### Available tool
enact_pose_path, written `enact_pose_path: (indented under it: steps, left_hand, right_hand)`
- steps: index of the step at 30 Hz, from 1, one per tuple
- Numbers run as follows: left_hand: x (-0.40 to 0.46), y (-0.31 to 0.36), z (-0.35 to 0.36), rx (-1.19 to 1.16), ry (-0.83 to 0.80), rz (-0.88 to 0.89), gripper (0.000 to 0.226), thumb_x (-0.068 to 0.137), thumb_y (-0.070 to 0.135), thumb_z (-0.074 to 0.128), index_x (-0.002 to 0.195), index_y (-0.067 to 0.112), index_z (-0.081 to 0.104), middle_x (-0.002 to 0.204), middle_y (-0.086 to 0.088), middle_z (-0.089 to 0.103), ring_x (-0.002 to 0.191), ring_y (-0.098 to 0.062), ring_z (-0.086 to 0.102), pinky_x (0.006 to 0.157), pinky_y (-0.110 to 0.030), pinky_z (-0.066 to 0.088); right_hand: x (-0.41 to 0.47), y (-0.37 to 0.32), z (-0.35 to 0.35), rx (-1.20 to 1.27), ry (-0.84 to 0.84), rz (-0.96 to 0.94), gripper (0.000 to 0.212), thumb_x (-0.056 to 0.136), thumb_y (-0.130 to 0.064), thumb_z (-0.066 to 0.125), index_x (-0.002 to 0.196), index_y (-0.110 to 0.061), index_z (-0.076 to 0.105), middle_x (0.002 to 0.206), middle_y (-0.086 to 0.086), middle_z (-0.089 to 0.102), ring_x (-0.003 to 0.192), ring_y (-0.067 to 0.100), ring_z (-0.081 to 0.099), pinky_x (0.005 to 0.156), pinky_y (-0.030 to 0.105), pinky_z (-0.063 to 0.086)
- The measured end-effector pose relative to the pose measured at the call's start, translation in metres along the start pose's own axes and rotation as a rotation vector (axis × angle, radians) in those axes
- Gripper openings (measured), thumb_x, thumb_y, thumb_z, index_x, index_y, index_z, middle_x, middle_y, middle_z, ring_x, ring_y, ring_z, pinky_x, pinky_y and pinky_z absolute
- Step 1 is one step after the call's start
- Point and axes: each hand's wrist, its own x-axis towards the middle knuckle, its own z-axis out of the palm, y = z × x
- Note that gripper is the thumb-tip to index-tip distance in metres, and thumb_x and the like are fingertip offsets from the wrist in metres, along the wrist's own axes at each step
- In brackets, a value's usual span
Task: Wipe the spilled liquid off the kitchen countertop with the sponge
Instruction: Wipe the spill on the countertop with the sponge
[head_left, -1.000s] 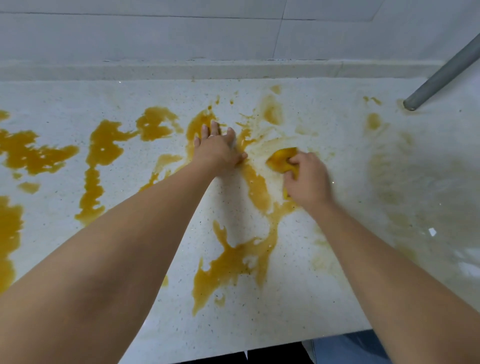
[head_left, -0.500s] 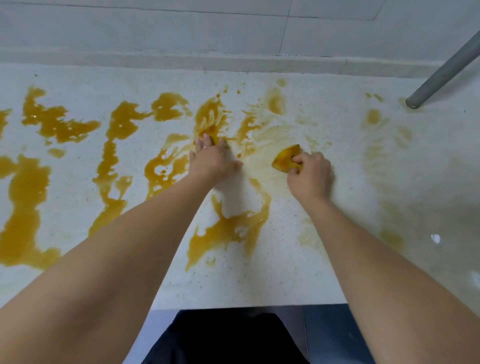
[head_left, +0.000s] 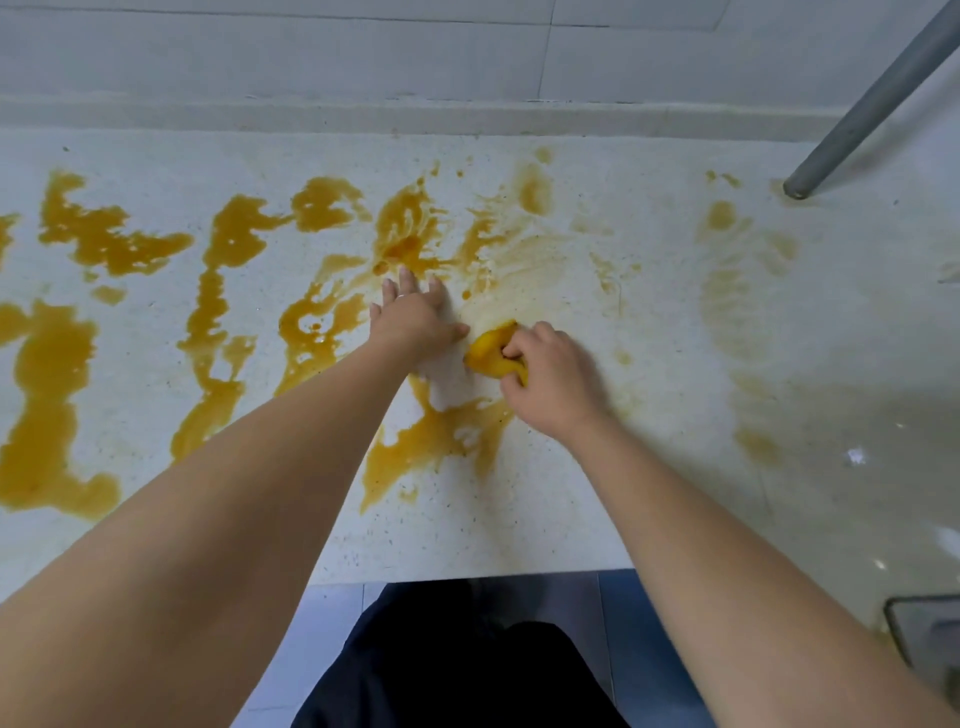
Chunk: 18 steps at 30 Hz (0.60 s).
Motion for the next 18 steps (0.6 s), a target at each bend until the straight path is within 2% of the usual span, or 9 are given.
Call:
enact_pose_path:
  steps: [2,5,7,9,11,13,16,17,18]
  left_hand:
    - [0.000,-0.001,0.000,0.000,-0.005,0.010,0.076,0.094,0.047,0.048,0.152,0.020,0.008,0.158,-0.013,-0.013,0.145,-0.034,-0.011,0.116,-0.049,0.004]
    - [-0.002,-0.002,0.001,0.010,-0.005,0.017,0.076,0.094,0.048,0.048,0.152,0.020,0.007,0.158,-0.013,-0.013,0.145,-0.034,-0.010,0.116,-0.049,0.004]
    - [-0.001,-0.002,0.001,0.007,-0.001,0.017,0.076,0.094,0.048,0.048,0.152,0.020,0.008,0.158,-0.013,-0.013,0.145,-0.034,-0.011,0.116,-0.049,0.004]
    - [0.000,-0.002,0.002,-0.001,0.000,0.019,0.076,0.093,0.047,0.049,0.152,0.020,0.009,0.158,-0.013,-0.013,0.145,-0.034,-0.011,0.116,-0.049,0.004]
    - [-0.001,-0.003,0.001,-0.007,0.004,0.024,0.076,0.093,0.048,0.049,0.152,0.021,0.010,0.158,-0.013,-0.013,0.145,-0.034,-0.011,0.116,-0.049,0.004]
    - [-0.001,-0.004,0.001,-0.009,-0.002,0.033,0.077,0.093,0.047,0.050,0.152,0.021,0.009,0.158,-0.013,-0.013,0.145,-0.034,-0.011,0.116,-0.049,0.003]
    - [-0.001,-0.006,0.001,-0.011,-0.010,0.039,0.077,0.093,0.047,0.049,0.152,0.021,0.007,0.158,-0.012,-0.014,0.145,-0.033,-0.011,0.116,-0.048,0.002]
    - [-0.001,-0.006,0.001,-0.010,-0.007,0.039,0.077,0.093,0.047,0.049,0.152,0.021,0.007,0.158,-0.012,-0.014,0.145,-0.033,-0.011,0.116,-0.048,0.002]
    - [-0.001,-0.006,0.001,-0.012,-0.005,0.037,0.077,0.093,0.047,0.050,0.152,0.021,0.007,0.158,-0.012,-0.014,0.145,-0.033,-0.011,0.116,-0.048,0.002]
  right_hand:
    - [0.001,0.017,-0.008,-0.071,0.075,0.098,0.023,0.085,-0.024,0.054,0.107,-0.023,0.057,0.106,0.002,0.054,0.090,0.018,0.048,0.076,0.028,0.037]
    - [0.006,0.049,-0.023,0.008,0.210,0.462,0.025,0.086,-0.019,0.054,0.110,-0.017,0.056,0.113,0.009,0.052,0.100,0.027,0.052,0.080,0.033,0.043]
    - [0.006,0.037,-0.018,0.046,0.200,0.424,0.023,0.084,-0.018,0.055,0.108,-0.014,0.055,0.108,0.007,0.050,0.101,0.027,0.051,0.080,0.033,0.043]
    - [0.003,0.011,-0.006,0.074,0.085,0.194,0.021,0.082,-0.021,0.057,0.103,-0.017,0.056,0.100,0.000,0.048,0.095,0.022,0.051,0.078,0.030,0.043]
    - [-0.002,0.002,0.001,0.029,0.010,0.030,0.020,0.083,-0.022,0.055,0.102,-0.020,0.056,0.101,-0.001,0.050,0.090,0.017,0.048,0.076,0.029,0.042]
    - [0.002,0.019,-0.009,-0.042,0.080,0.130,0.022,0.085,-0.023,0.054,0.107,-0.022,0.056,0.104,0.000,0.052,0.087,0.016,0.048,0.074,0.028,0.041]
    - [0.007,0.045,-0.023,0.015,0.222,0.502,0.023,0.086,-0.019,0.052,0.109,-0.017,0.055,0.113,0.009,0.050,0.098,0.027,0.052,0.081,0.036,0.047]
    - [0.008,0.040,-0.019,0.015,0.230,0.502,0.023,0.086,-0.018,0.052,0.108,-0.015,0.055,0.114,0.010,0.050,0.101,0.028,0.051,0.083,0.038,0.047]
    - [0.007,0.028,-0.013,0.006,0.211,0.416,0.022,0.085,-0.019,0.053,0.106,-0.015,0.055,0.112,0.009,0.051,0.100,0.027,0.051,0.084,0.037,0.046]
